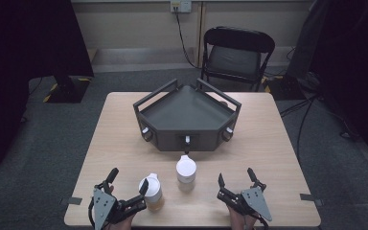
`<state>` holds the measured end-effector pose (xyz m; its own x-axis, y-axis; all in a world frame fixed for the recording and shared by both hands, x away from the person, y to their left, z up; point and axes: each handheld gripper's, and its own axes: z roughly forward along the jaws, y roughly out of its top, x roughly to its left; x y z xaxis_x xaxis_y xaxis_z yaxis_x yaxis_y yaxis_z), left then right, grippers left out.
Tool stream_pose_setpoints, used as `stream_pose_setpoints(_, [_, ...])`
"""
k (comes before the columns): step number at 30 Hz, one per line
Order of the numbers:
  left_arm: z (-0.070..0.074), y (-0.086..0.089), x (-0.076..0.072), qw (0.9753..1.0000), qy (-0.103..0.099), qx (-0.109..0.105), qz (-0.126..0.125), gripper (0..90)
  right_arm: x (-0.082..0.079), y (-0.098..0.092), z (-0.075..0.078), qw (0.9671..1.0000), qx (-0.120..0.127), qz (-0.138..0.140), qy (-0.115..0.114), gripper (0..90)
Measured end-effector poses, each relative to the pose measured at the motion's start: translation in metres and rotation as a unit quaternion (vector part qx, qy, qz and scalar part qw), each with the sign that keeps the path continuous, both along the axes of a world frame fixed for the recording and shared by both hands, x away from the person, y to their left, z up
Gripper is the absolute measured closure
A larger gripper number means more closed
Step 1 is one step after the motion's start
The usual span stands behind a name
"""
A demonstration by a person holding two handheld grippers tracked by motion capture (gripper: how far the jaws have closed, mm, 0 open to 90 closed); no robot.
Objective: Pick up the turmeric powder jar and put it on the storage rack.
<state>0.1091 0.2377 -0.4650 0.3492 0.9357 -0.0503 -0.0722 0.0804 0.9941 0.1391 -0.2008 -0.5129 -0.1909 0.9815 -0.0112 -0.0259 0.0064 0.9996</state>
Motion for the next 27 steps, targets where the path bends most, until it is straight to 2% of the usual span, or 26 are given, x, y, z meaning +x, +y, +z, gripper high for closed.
stream_pose_setpoints(2, [-0.002, -0.003, -0.001, 1.0, -0.002, -0.001, -0.001, 0.7, 0.0, 0.0, 0.0, 1.0, 0.0, 0.0, 0.0, 0.8])
stream_pose_setpoints(14, [-0.01, -0.015, 0.0, 0.9993, 0.015, 0.008, -0.032, 1.8, 0.0, 0.0, 0.0, 1.0, 0.0, 0.001, 0.0, 0.8])
stream_pose_setpoints(27, [-0.02, -0.023, -0.002, 0.9983, 0.037, 0.019, -0.041, 8.3, 0.0, -0.001, 0.0, 1.0, 0.0, 0.002, 0.0, 0.8])
